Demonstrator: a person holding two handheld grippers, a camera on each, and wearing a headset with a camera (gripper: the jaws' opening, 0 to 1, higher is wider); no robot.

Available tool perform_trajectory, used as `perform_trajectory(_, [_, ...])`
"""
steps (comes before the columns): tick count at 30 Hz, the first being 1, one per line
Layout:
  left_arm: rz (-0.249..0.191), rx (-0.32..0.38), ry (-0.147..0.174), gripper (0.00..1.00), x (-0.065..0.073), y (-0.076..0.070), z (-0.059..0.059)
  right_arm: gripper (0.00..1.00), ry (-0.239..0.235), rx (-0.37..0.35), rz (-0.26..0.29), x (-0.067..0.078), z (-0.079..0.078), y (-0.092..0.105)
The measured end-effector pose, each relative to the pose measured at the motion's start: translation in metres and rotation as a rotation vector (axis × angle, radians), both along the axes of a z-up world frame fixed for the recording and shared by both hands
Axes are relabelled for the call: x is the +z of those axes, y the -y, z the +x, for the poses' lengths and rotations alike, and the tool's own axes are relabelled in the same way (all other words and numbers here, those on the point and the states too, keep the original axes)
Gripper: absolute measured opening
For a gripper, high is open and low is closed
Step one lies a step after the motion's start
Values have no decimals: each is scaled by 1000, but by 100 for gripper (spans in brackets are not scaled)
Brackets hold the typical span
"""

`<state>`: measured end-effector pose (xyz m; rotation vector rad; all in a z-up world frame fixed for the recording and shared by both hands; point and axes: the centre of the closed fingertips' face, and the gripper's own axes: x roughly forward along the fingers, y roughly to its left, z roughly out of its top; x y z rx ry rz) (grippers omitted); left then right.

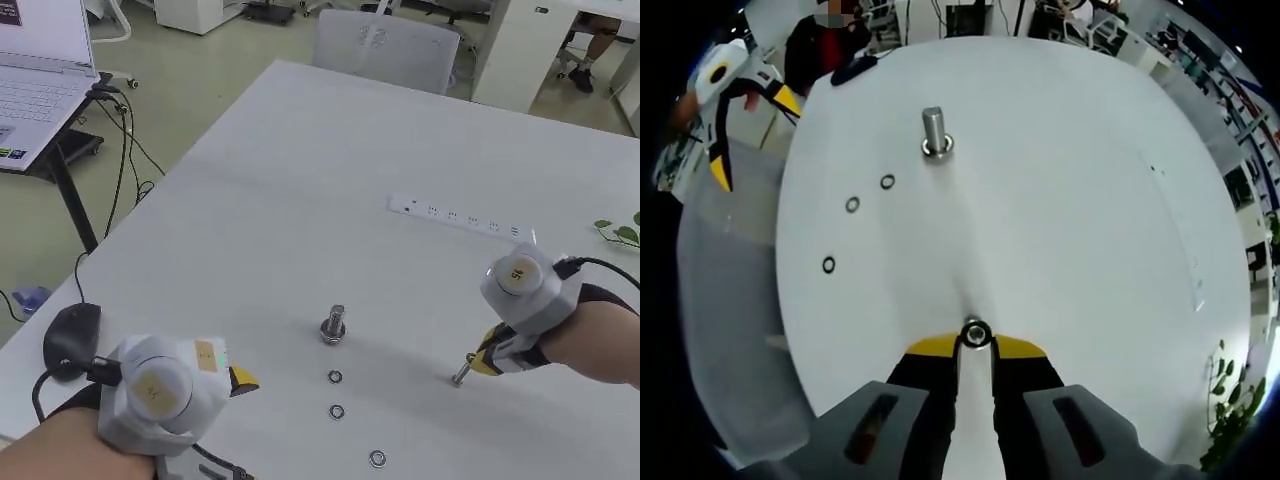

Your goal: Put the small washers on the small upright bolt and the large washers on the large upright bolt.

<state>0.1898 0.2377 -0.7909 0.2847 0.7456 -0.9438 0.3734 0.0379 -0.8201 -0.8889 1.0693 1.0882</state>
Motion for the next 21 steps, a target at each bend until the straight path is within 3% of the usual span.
perform_trajectory(21, [2, 0, -15, 72, -3, -1, -3, 13, -13, 9, -16, -20, -3, -1])
